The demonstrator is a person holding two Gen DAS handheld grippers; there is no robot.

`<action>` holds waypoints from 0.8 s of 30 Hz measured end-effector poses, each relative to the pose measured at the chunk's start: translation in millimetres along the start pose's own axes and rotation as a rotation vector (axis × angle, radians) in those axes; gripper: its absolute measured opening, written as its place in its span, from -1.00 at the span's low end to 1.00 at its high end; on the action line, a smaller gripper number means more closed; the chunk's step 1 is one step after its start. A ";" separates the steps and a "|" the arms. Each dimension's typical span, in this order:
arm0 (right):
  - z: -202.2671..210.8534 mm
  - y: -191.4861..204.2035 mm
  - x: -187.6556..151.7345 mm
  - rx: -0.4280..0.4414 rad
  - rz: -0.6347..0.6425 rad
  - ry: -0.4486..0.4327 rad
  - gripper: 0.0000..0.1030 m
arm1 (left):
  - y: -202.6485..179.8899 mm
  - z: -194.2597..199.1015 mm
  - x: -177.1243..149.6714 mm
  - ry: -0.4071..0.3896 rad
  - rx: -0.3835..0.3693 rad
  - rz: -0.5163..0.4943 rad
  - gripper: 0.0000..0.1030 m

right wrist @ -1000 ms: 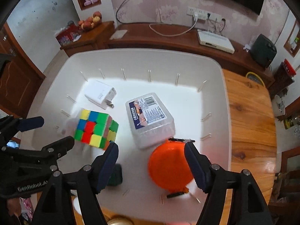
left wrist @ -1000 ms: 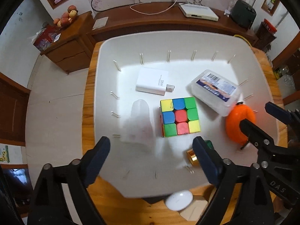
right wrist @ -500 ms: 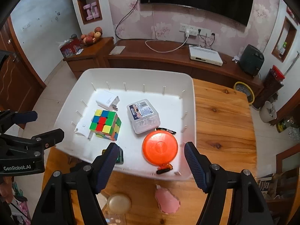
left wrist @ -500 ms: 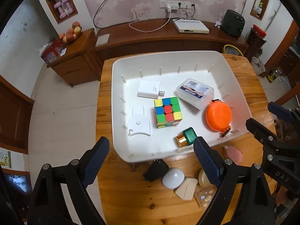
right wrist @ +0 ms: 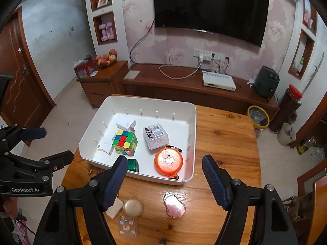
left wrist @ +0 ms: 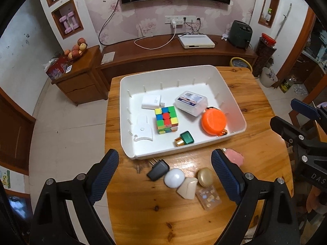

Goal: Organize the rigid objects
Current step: 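Withdraw both tools from the bin toward the remaining items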

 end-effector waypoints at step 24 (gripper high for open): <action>-58.1 -34.3 -108.2 0.014 -0.018 0.161 0.49 | -5.7 -52.3 -91.1 0.094 -0.040 0.081 0.81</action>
Point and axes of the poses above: each gripper's, at about its wrist camera, not at the fingertips, and z roughly against the way its jaws point, y to its left, x to its top, the point moved 9 cm from there along -z, roughly the way its jaws point, and after that the axes turned 9 degrees about -x, right-handed, at the moved point
